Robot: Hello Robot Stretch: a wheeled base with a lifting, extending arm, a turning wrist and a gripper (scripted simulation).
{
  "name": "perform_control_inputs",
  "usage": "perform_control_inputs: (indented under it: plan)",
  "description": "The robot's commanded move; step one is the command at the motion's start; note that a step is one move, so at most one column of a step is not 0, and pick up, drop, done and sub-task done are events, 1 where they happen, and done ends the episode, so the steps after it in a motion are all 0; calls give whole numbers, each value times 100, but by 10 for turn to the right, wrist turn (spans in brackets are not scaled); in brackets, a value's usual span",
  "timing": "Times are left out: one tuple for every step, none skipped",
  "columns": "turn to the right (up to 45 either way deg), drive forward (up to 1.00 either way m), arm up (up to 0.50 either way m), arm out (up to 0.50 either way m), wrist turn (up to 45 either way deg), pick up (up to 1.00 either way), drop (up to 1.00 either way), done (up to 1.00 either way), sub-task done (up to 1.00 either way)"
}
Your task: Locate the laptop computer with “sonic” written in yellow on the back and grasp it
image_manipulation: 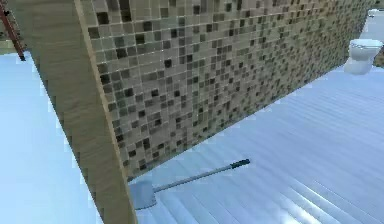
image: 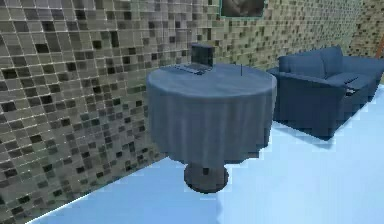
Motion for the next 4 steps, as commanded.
perform_control_inputs:
  plan:
    - [0, 75, 0, 0, 0, 0, 0, 0, 0]
    - [-450, 0, 0, 0, 0, 0, 0, 0, 0]
    - [-390, 0, 0, 0, 0, 0, 0, 0, 0]
    - [0, 0, 50, 0, 0, 0, 0, 0, 0]
